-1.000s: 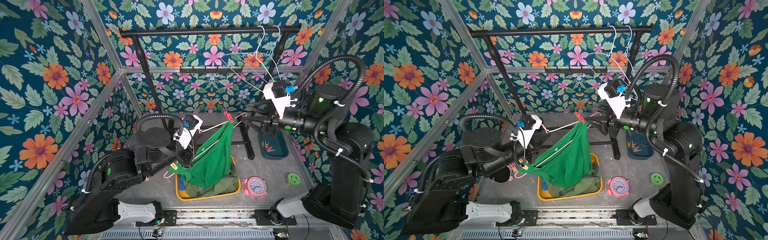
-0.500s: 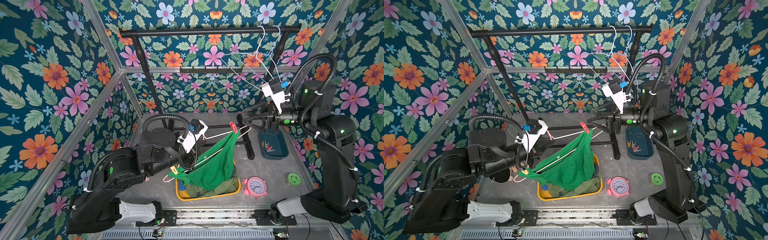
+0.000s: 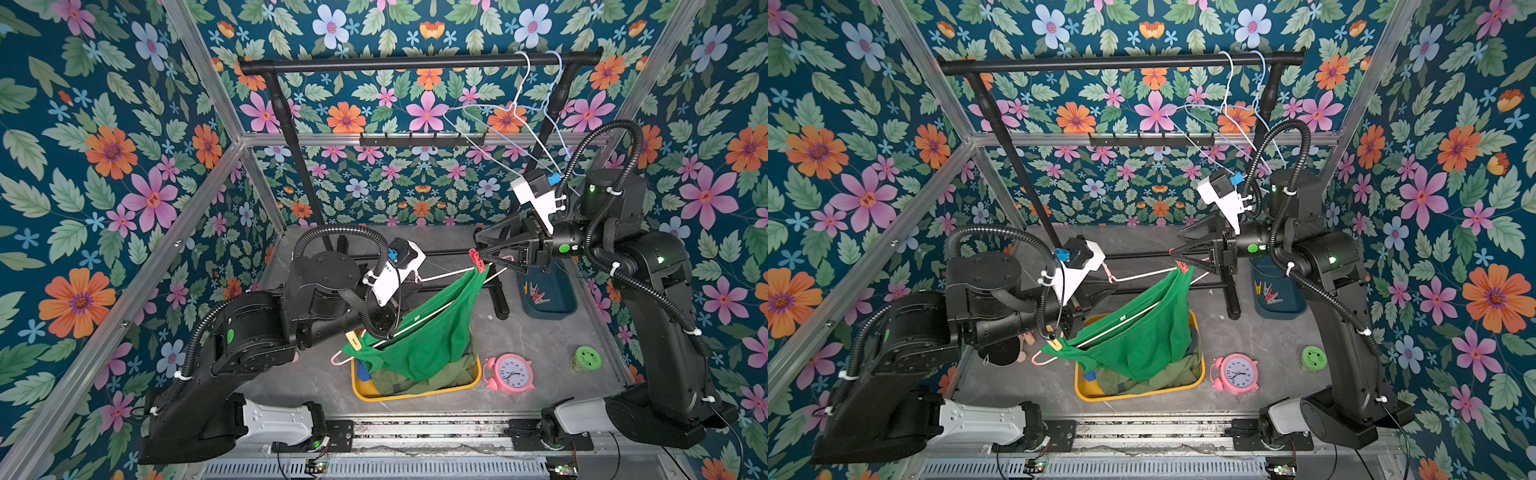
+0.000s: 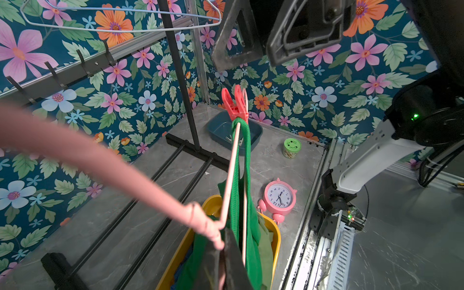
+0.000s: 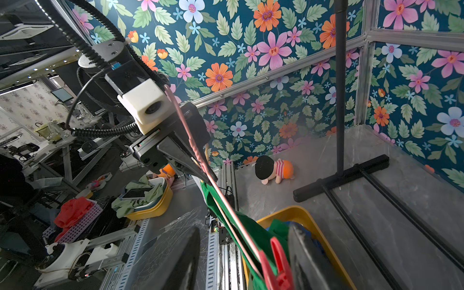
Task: Remove the clothespins securing tank tops to the hanger
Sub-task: Remove the clothespin from the hanger.
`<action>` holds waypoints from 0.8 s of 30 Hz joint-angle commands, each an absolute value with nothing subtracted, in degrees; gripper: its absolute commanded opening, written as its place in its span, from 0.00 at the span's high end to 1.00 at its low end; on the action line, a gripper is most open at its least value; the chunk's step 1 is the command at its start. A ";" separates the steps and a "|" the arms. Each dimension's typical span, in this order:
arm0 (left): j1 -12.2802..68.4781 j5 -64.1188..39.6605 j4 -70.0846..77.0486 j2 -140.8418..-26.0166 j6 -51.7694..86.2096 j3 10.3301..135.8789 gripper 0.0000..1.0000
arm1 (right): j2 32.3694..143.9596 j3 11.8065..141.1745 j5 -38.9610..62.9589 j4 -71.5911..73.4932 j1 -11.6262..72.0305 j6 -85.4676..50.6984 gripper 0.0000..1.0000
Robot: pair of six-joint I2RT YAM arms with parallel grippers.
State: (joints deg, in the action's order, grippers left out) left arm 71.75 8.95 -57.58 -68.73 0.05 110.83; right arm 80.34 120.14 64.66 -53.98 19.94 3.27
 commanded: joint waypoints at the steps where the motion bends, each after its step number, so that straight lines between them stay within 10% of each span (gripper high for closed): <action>1: 71.81 7.43 -57.70 -68.81 1.03 111.82 1.00 | 79.55 119.11 65.73 -53.20 20.11 5.18 0.43; 24: 71.81 3.86 -58.62 -67.62 1.49 112.06 1.00 | 79.62 116.96 67.68 -55.05 21.44 7.20 0.57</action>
State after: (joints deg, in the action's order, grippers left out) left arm 71.75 4.56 -59.22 -67.55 1.34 112.18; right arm 79.59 116.92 66.08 -55.35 21.21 6.26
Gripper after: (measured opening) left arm 0.076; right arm 0.447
